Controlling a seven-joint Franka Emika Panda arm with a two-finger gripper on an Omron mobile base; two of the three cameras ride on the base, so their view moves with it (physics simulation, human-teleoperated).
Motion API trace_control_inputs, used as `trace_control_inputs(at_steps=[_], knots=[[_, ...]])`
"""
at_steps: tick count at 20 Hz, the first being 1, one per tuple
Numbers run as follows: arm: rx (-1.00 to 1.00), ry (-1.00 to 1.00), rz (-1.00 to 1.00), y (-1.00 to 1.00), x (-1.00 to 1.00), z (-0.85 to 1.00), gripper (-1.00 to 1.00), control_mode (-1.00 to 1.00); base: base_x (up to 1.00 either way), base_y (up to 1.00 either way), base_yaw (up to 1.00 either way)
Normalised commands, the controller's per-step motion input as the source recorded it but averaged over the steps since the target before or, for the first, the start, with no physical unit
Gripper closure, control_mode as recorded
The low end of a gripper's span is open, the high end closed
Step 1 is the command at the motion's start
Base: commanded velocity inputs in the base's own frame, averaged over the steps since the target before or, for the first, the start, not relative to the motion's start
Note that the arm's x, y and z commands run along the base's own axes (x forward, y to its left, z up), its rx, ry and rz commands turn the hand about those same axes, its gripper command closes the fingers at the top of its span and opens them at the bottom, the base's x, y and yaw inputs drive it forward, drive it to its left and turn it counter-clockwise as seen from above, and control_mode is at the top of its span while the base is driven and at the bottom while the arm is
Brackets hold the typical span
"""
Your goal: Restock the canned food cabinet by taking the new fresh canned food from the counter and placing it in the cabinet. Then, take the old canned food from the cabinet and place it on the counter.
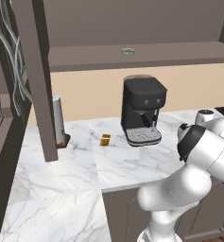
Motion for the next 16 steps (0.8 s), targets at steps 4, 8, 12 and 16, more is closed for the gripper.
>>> trace_control_inputs(at_steps=[4, 8, 12, 16], knots=[[0.00, 0.00, 0.00, 0.00, 0.00, 0.00, 1.00, -1.00, 0.00, 0.00, 0.00], [0.00, -0.03, 0.00, 0.00, -0.07, 0.03, 1.00, -1.00, 0.00, 0.00, 0.00], [0.00, -0.40, 0.02, 0.00, -0.49, 0.60, 1.00, -1.00, 0.00, 0.00, 0.00], [0.00, -0.65, 0.03, 0.00, -0.51, 1.00, 1.00, -1.00, 0.00, 0.00, 0.00]])
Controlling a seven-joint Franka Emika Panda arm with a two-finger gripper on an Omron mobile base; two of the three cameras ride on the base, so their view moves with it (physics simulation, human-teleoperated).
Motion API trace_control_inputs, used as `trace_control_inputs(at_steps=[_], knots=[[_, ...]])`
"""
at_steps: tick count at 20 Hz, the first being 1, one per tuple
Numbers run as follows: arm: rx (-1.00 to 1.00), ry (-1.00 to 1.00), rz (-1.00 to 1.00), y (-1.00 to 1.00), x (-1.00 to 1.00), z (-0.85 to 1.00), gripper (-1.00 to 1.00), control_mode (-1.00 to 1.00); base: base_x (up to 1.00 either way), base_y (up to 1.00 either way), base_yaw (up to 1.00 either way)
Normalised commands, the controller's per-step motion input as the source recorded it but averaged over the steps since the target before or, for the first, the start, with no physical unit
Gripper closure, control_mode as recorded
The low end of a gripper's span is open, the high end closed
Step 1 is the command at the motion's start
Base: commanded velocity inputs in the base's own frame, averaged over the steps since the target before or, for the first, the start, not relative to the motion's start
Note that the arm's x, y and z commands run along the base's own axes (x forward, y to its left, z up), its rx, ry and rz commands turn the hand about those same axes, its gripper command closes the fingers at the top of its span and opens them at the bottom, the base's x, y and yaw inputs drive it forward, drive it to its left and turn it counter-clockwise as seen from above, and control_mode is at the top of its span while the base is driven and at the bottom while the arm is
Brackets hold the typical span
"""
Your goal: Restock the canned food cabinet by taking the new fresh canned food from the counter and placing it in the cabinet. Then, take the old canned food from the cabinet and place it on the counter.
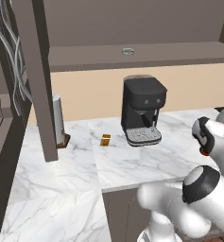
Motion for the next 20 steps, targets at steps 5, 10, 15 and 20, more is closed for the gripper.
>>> trace_control_inputs(at_steps=[5, 10, 15, 20], knots=[[-0.01, -0.66, 0.00, 0.02, -0.37, 1.00, 1.00, -1.00, 0.00, 0.00, 0.00], [-0.08, -0.55, 0.00, 0.05, -0.24, 1.00, 1.00, -1.00, 0.00, 0.00, 0.00], [-0.22, -0.29, 0.00, 0.19, -0.05, 1.00, 1.00, -1.00, 0.00, 0.00, 0.00], [-0.29, -0.04, 0.00, 0.21, 0.00, 1.00, 1.00, -1.00, 0.00, 0.00, 0.00]])
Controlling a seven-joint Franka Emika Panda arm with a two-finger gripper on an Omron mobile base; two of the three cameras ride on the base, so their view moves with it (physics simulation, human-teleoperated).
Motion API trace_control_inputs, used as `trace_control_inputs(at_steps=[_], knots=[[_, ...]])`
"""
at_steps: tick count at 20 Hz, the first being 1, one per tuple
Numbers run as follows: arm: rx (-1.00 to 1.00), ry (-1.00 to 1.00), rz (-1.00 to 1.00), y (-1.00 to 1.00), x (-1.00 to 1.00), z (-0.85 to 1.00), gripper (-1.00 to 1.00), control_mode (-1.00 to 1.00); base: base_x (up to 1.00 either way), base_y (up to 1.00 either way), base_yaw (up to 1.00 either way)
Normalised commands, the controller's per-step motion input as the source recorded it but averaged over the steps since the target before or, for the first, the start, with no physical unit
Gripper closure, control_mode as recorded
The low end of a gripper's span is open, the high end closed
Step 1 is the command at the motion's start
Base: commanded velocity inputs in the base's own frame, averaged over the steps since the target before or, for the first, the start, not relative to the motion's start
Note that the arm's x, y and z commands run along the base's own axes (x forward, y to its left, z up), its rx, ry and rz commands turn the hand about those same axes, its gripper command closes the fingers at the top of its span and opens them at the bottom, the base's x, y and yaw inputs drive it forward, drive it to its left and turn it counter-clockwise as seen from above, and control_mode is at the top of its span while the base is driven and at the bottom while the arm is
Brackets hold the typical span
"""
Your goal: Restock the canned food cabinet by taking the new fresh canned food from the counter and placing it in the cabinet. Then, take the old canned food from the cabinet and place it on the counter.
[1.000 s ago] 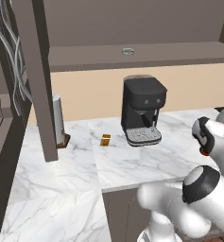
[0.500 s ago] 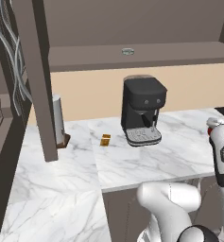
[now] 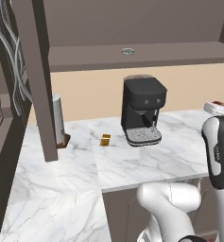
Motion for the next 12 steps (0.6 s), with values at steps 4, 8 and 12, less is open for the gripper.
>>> trace_control_inputs(at_steps=[4, 8, 12], knots=[[-0.27, 0.15, 0.00, 0.17, -0.12, 1.00, 1.00, -1.00, 0.00, 0.00, 0.00], [-0.24, 0.29, 0.00, 0.10, -0.35, 1.00, 1.00, -1.00, 0.00, 0.00, 0.00], [-0.21, 0.50, 0.07, 0.00, -0.29, 1.00, 1.00, -1.00, 0.00, 0.00, 0.00]])
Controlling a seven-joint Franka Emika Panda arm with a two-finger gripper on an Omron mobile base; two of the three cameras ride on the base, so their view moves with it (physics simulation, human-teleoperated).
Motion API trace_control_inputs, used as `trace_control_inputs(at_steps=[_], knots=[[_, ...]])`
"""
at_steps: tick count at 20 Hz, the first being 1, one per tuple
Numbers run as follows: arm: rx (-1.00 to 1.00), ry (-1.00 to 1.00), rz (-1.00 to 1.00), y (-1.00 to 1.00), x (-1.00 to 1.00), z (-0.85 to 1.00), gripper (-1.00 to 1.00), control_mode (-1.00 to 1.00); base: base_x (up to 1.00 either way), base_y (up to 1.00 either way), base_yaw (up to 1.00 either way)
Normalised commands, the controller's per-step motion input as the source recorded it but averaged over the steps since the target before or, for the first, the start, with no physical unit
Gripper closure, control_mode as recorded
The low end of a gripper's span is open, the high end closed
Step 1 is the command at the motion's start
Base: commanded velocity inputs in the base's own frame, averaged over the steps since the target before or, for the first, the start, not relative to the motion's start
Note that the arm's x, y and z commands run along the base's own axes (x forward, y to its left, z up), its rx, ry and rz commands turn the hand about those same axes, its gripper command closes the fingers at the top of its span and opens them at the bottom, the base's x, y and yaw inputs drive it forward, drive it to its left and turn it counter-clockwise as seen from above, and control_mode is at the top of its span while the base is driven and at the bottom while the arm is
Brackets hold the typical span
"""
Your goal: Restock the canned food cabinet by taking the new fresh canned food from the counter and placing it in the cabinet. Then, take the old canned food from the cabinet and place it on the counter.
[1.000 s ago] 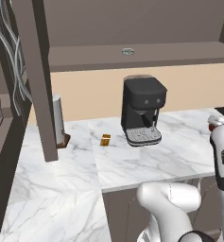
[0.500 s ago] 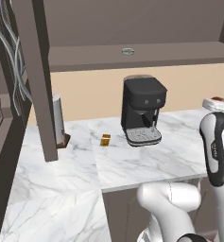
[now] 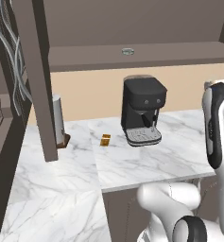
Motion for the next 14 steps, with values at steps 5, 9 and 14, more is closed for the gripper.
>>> trace_control_inputs(at_steps=[5, 9, 14], knots=[[-0.10, 0.44, 0.08, 0.00, 0.03, 0.50, 1.00, -1.00, 0.00, 0.00, 0.00], [0.00, 0.00, 0.00, 0.01, 0.33, 0.00, 1.00, -1.00, 0.00, 0.00, 0.00], [0.04, 0.00, 0.00, 0.00, 0.63, 0.27, 1.00, -1.00, 0.00, 0.00, 0.00]])
